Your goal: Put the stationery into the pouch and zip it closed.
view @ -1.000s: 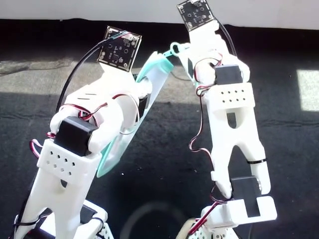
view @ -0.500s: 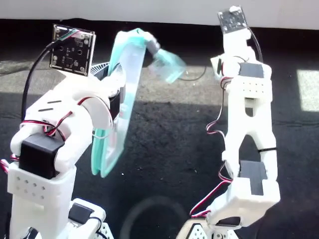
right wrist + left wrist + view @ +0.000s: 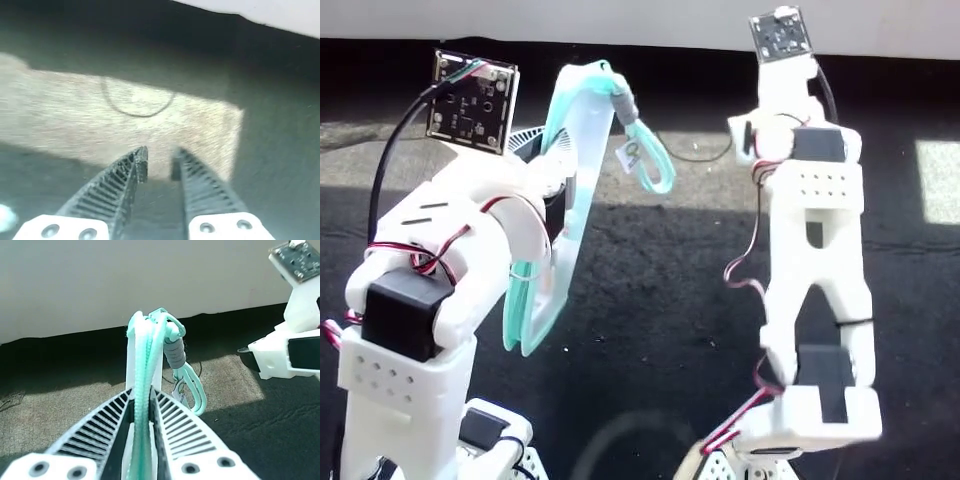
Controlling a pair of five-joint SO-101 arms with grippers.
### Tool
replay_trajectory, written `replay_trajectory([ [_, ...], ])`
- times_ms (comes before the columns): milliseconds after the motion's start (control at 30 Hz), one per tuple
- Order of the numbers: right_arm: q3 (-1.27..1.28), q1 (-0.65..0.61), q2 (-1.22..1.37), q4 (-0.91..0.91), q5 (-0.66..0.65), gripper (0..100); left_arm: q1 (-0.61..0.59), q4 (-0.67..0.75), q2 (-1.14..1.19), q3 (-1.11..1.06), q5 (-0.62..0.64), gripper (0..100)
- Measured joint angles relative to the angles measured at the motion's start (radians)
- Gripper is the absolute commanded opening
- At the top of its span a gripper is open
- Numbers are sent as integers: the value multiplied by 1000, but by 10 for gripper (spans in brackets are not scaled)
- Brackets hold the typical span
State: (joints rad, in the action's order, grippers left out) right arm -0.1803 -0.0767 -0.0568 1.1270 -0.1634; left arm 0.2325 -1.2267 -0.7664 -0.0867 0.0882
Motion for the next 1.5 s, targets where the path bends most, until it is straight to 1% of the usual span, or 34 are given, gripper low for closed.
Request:
replay_trajectory([
  [67, -34, -44, -60, 63, 81, 248, -3, 0, 0, 0, 0, 10],
  [133, -75, -95, -104, 110, 120, 248, -6, 0, 0, -12, 0, 10],
  [333, -193, -310, -149, 242, 143, 252, -2, 0, 0, -55, 0, 10],
  [600, -226, -473, -150, 247, 146, 252, -5, 0, 0, -55, 0, 10],
  [700, -216, -491, -150, 215, 146, 252, -3, 2, 0, -55, 0, 10],
  [967, -57, -497, -150, 60, 144, 252, -8, 3, 0, -55, 0, 10],
  [1200, 32, -494, -153, -92, -15, 252, -9, 3, 2, -55, -3, 10],
  [1367, 38, -454, -152, -157, -40, 252, -9, -28, 0, -55, -3, 10],
  [1500, 38, -428, -152, -163, -41, 252, -9, -38, 0, -55, -11, 10],
])
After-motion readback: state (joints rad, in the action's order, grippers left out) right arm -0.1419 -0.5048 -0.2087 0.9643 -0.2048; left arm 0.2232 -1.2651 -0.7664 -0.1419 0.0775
